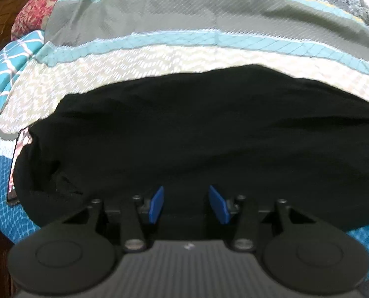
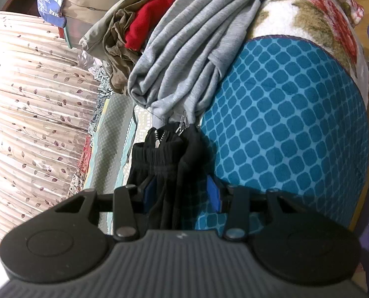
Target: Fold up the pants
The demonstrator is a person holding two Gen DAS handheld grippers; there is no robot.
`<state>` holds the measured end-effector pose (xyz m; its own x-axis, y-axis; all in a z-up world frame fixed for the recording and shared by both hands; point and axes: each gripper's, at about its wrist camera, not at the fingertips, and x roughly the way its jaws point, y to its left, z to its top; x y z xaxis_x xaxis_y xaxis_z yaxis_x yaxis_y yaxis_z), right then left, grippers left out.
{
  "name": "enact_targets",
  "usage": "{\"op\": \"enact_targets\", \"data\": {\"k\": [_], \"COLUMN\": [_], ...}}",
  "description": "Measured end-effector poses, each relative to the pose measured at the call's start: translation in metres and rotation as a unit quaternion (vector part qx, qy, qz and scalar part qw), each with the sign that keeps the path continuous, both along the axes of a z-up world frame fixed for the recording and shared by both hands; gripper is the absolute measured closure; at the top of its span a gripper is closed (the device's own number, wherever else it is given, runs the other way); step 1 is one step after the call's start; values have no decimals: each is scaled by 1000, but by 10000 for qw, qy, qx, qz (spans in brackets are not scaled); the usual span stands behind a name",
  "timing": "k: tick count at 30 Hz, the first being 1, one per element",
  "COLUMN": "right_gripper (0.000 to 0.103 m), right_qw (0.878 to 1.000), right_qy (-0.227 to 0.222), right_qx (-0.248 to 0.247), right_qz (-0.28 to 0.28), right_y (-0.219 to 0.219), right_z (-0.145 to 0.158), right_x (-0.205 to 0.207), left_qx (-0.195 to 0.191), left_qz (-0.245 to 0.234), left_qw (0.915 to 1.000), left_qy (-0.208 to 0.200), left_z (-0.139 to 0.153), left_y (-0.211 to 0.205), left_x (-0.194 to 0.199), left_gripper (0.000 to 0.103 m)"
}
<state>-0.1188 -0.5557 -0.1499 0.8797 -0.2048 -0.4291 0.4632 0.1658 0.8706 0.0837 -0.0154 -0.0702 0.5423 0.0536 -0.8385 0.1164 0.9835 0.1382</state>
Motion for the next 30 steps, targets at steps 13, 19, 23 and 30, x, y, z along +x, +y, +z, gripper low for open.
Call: {"op": "enact_targets", "data": {"k": [13,19,23,30], "right_gripper": [56,55,55,55], "right_qw": [9998,9958,9889,9686], "right_qy": [134,590,765,948], "right_qx": [35,-644,-1231,-1893], "right_qz": [-114,-266,311,1301], "right_y": [7,40,76,125], "right_z": [8,37,56,74], "right_x": [-6,-26,-18,28], "left_qx": [-766,-362,-875,-1035], "left_qz": [471,1463,1295,1128], "left_qw": [9945,9847,9877,9875], "left_qy": [-542,-873,-14,-377], "left_z": [37,69,43,27], "left_y": [61,156,190,183], "left_x": [4,61,110,123], "left_gripper": [60,47,47,86]}}
